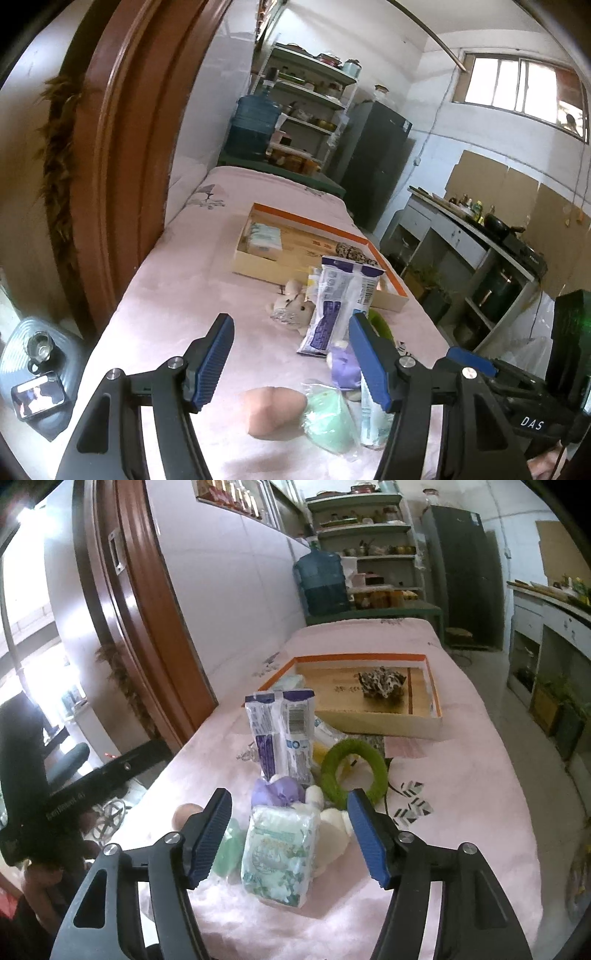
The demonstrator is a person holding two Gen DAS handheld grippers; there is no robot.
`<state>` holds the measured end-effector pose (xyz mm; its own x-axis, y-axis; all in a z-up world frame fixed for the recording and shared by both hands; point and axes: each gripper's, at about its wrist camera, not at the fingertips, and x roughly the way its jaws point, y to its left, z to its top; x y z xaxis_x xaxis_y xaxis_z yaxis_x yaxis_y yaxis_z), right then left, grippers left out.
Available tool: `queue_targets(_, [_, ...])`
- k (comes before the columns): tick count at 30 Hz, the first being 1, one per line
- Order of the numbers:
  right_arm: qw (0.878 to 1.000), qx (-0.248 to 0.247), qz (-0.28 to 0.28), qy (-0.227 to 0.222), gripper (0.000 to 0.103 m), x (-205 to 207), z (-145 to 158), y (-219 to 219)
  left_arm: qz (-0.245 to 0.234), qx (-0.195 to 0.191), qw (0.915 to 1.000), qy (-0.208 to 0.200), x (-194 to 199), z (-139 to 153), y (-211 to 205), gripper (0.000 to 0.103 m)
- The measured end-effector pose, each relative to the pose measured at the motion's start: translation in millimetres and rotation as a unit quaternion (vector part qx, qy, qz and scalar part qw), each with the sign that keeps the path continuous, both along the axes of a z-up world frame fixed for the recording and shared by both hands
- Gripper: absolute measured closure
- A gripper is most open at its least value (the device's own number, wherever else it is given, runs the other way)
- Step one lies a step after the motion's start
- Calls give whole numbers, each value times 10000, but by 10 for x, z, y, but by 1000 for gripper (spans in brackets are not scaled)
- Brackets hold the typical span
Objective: Organize soft objects
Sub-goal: 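Move both tools back from the box to the pile of items, then grasp the beige makeup sponge with the left tool while the right tool grasps the green tissue pack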
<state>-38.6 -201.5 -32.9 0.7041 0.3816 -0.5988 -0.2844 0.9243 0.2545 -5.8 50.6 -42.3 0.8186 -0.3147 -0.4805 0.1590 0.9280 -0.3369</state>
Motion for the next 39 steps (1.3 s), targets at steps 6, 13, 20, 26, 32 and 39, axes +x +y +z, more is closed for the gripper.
queue_targets(6, [9999, -77, 7, 130, 30, -15, -81, 50, -1, -45, 10000, 21, -72, -87, 68, 39])
queue_targets(13, [9992, -94, 54, 380, 30, -29, -259, 125, -98, -59, 9999, 109, -144, -239, 122, 39])
queue_targets(20, [9985, -43, 31, 551, 30, -46, -360, 127, -261, 67, 9990, 347, -177, -439, 85, 39])
queue_targets(26, [9980, -16, 62, 627, 30, -53, -404, 146, -298, 100, 9986, 422, -129, -507, 37, 39])
queue_targets(32, [9974, 37, 80, 720, 30, -27, -450, 143, -300, 152, 9981, 520, -39, -592, 10, 39])
queue_targets(39, [9967, 68, 102, 801, 30, -1, -499, 152, -398, 145, 9966, 700, 97, -695, -44, 39])
